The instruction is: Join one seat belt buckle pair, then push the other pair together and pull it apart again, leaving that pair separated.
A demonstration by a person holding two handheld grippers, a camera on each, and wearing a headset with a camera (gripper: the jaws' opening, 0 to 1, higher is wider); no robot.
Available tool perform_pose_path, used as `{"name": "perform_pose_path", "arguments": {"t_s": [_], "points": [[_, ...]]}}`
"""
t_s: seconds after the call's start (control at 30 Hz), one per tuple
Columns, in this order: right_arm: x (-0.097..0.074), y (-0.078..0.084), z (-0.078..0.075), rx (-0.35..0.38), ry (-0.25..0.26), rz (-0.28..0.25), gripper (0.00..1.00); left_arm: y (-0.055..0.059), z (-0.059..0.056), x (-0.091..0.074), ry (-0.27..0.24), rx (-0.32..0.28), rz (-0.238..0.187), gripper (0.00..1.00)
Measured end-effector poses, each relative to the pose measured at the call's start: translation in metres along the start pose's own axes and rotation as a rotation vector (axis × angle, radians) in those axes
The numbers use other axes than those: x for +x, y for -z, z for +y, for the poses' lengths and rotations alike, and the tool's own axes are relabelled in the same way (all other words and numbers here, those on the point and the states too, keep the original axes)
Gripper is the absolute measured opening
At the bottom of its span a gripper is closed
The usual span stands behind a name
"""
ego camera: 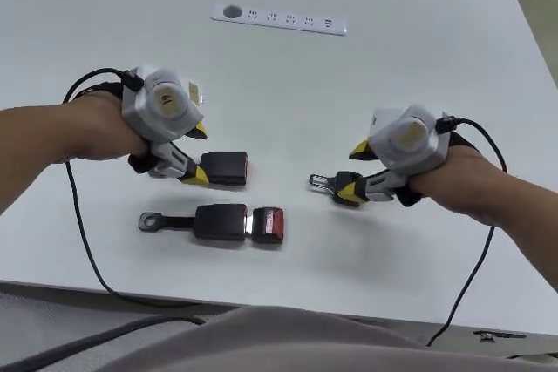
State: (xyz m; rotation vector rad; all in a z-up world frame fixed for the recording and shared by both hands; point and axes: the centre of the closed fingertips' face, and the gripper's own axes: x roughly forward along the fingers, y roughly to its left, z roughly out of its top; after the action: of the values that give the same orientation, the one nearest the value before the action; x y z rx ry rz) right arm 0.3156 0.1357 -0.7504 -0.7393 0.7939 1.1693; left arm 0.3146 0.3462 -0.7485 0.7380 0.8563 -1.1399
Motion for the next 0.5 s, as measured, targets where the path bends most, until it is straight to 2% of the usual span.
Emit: {"name": "perform_pose_path", "arguments": {"t_s": [0.2,0.33,0.5], "points": [[0.006,0.009,0.007,-0.015,-0.044,0.028,0.37,-0.003,-0.003,0.01,0.033,0.034,0.016,0.45],[0.013,0.014,0.013,-0.035,-0.077,0.049,0.34,0.001,-0.004,0.019,0.056,0.049,0.034,0.42],[0.022,0.025,0.013,-0.039,-0.093,0.065,0.32,-0.002,-0.011,0.023,0.094,0.075,0.053,0.38]]}}
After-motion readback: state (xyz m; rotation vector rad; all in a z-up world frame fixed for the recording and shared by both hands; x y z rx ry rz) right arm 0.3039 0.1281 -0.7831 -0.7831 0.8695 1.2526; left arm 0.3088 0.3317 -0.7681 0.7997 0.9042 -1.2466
